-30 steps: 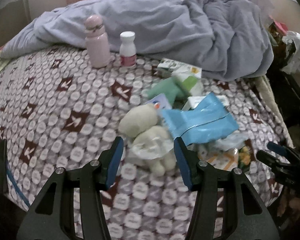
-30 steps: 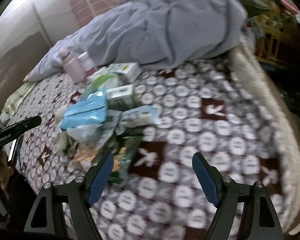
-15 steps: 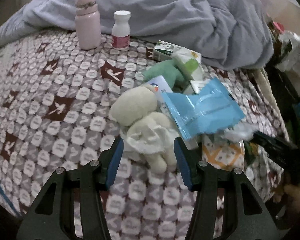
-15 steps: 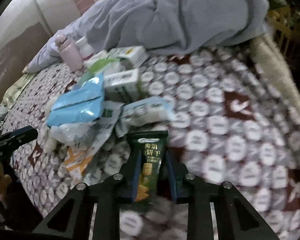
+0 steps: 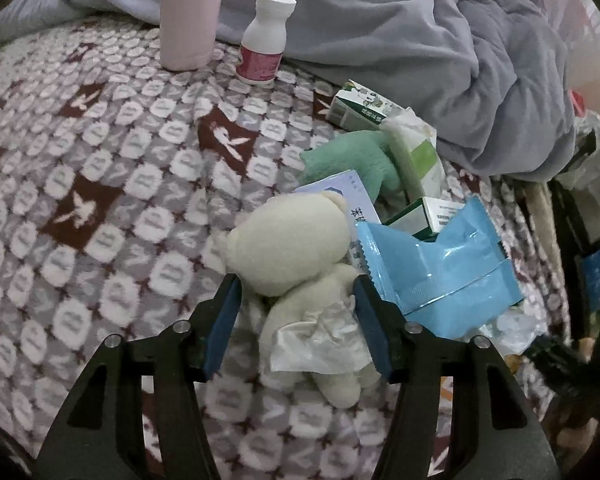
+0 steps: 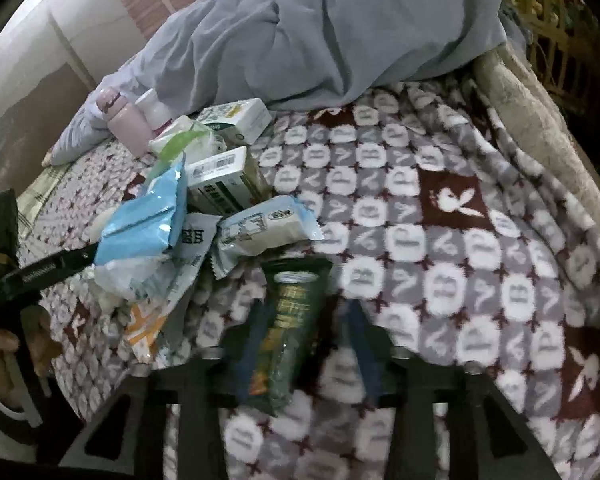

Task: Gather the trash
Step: 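Grasp the dark snack wrapper with the right tool while the left tool grasps the plush toy, then carry the wrapper and plush toy to the bucket and open both tools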

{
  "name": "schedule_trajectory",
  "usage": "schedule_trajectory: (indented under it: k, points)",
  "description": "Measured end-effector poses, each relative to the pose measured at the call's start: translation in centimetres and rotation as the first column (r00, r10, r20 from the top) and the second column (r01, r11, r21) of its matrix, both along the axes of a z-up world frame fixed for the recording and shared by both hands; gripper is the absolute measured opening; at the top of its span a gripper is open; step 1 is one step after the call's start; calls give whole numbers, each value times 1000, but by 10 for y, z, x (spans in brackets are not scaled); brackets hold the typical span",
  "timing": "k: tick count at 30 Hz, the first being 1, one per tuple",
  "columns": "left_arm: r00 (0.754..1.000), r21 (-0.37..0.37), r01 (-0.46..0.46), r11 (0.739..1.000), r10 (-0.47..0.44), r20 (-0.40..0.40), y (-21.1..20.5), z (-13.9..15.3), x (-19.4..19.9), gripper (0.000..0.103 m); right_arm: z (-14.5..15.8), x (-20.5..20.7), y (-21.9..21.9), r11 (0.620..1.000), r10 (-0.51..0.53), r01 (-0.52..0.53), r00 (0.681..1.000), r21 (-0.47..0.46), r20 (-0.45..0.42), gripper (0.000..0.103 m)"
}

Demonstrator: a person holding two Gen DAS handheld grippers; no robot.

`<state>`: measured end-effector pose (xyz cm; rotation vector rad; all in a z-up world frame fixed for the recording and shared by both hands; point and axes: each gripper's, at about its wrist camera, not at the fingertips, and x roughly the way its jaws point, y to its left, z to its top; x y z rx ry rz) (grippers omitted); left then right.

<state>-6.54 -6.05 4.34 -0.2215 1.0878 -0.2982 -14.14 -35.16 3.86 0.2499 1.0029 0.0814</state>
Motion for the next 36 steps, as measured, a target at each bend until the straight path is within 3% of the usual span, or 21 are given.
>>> schedule_trajectory:
  k: [6, 8, 11, 13, 14, 15, 20, 26, 29, 33, 34, 35, 36]
  points:
    - [1000, -38, 24, 999, -25, -9, 6, 0, -6, 34, -4, 3, 20, 999, 35, -36, 999, -34, -11, 44]
    - [1000, -46, 22, 999, -22, -10, 9, 2, -9, 29, -6, 3, 25, 995, 46, -47, 999, -89, -16, 43]
    - [1000, -31, 20, 999, -20, 20, 14, 14, -16, 26, -3, -3, 22, 996, 43, -42, 999, -83, 12, 24]
    - [998, -10, 24, 1000, -23, 52, 17, 26, -20, 24, 6, -7, 18, 997, 44, -41, 998, -72, 42, 21]
    - [997, -3, 23, 1000, -23, 68, 18, 33, -21, 13, 10, -10, 16, 996, 44, -40, 997, -76, 57, 20]
    - [997, 0, 21, 1000, -21, 79, 21, 38, -22, 11, 16, -12, 14, 996, 44, -38, 996, -78, 75, 20]
    - [990, 27, 41, 999, -44, 132, 21, 64, -30, 9, 38, -22, 4, 998, 39, -31, 990, -59, 138, 20]
    - [992, 41, 64, 997, -68, 109, 16, 58, -39, 9, 40, -31, 1, 998, 43, -37, 989, -44, 138, 20]
    - [997, 13, 72, 997, -72, 35, 17, 40, -40, 9, 37, -35, 1, 998, 48, -44, 991, -35, 128, 20]
    - [999, 28, 33, 999, -33, 0, 18, 24, -43, 12, 29, -34, 3, 997, 69, -71, 993, 9, 97, 20]
    - [1000, 10, 28, 1000, -28, -11, 18, 20, -43, 24, 26, -33, 4, 997, 70, -72, 994, 19, 83, 20]
    - [999, -17, 22, 1000, -23, -26, 18, 16, -43, 46, 23, -30, 5, 997, 72, -73, 995, 22, 62, 20]
    - [999, -35, 16, 999, -18, -33, 18, 14, -44, 56, 19, -28, 6, 997, 72, -73, 996, 19, 42, 20]
